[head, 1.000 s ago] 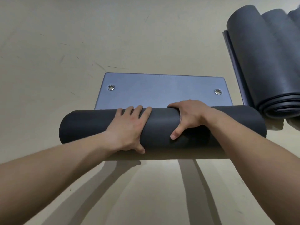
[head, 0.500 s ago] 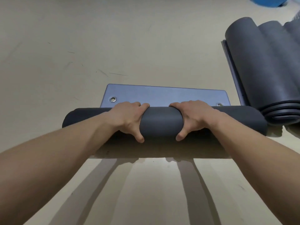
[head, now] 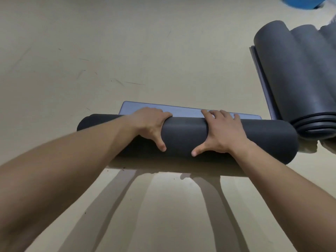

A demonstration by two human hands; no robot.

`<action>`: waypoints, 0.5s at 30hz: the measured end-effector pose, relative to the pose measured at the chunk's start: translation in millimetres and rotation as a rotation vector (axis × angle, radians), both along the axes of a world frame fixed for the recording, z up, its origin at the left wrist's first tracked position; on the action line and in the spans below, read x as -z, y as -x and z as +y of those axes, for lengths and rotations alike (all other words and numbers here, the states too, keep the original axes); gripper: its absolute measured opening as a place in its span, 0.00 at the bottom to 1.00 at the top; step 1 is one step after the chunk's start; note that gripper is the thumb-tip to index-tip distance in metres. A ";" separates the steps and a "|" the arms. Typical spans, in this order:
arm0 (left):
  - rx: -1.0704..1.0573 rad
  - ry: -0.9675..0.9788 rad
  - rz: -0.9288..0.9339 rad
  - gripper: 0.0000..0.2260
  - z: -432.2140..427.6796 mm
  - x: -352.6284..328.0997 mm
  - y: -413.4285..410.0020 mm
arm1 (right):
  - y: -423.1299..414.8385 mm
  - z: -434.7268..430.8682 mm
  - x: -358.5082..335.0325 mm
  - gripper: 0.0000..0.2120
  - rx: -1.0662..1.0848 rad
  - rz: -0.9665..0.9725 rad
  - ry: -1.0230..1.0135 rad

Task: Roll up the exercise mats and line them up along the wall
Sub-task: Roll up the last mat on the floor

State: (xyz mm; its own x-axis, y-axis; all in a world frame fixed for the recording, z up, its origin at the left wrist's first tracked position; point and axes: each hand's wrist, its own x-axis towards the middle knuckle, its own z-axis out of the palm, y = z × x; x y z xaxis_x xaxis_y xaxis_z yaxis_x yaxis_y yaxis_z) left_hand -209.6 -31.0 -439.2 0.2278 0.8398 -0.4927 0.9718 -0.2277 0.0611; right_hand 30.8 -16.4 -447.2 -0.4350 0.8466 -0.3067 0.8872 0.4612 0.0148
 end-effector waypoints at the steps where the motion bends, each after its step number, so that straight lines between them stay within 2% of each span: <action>1: -0.002 0.020 -0.019 0.51 6.1 -1.3 -1.3 | -4.8 -6.3 3.1 0.68 0.000 -0.032 -0.042; 3: 0.003 -0.077 0.003 0.54 -6.6 10.9 -1.9 | -11.9 -7.8 10.3 0.65 -0.026 -0.036 -0.074; 5: 0.010 -0.239 0.099 0.60 -37.3 30.9 1.0 | -8.3 10.1 6.0 0.63 -0.021 -0.007 -0.021; 7: 0.032 -0.307 0.167 0.65 -46.8 41.1 9.6 | -2.9 33.0 0.4 0.62 -0.008 0.038 0.050; 9: 0.017 -0.278 0.171 0.65 -30.8 35.1 15.8 | -2.6 40.7 2.7 0.62 -0.005 0.068 0.030; 11: 0.026 -0.237 0.133 0.64 -10.0 26.5 17.1 | -7.9 26.8 14.5 0.65 0.003 0.112 -0.108; 15: 0.036 -0.165 0.090 0.64 14.9 19.3 21.5 | -21.2 -7.6 51.6 0.72 -0.091 0.040 -0.188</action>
